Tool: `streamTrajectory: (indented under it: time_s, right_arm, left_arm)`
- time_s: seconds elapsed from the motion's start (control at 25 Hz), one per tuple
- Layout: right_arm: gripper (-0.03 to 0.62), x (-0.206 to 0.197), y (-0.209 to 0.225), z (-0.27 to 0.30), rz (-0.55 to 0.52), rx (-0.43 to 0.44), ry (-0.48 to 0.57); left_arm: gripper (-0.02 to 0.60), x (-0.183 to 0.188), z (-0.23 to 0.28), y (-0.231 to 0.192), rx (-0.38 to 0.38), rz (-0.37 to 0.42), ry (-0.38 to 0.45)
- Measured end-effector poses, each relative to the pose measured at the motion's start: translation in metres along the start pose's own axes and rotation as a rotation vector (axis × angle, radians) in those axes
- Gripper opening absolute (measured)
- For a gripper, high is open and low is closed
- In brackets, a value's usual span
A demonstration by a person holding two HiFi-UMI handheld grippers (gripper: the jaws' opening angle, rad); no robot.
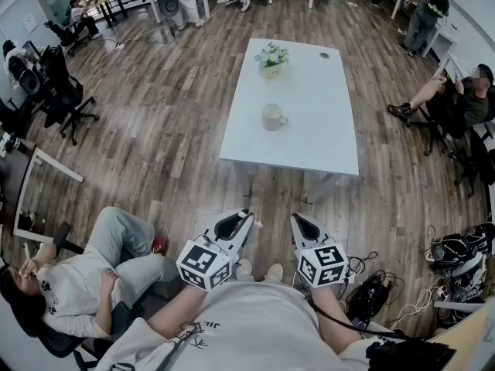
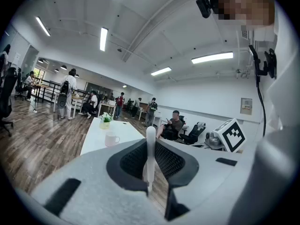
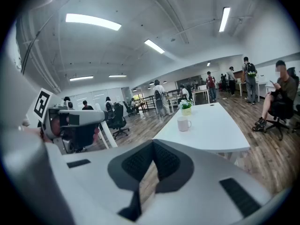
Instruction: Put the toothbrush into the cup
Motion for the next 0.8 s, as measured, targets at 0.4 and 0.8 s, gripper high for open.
streamTrajectory:
  time_s: [0.4, 0.8]
  right_arm:
    - [0.018, 0.002, -0.003, 0.002, -0.014, 0.012, -0.006]
    - [0.018, 0.001, -0.005, 0.005, 0.036, -0.007, 0.023]
  left_arm:
    - [0.06, 0.001, 0.0, -0.002, 0.001, 0.0, -0.002]
    - [0.06, 0.001, -0.005, -0.01, 0.01, -0.005, 0.007]
Point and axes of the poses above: the fingertips, and each gripper's own axes: z forward along the fingers, y to its right, x out of its top, the point moved 1 cm from there along -z, backward along the fingers, and after that the axes turned 5 degrees about -z, right-handed, at the moved point
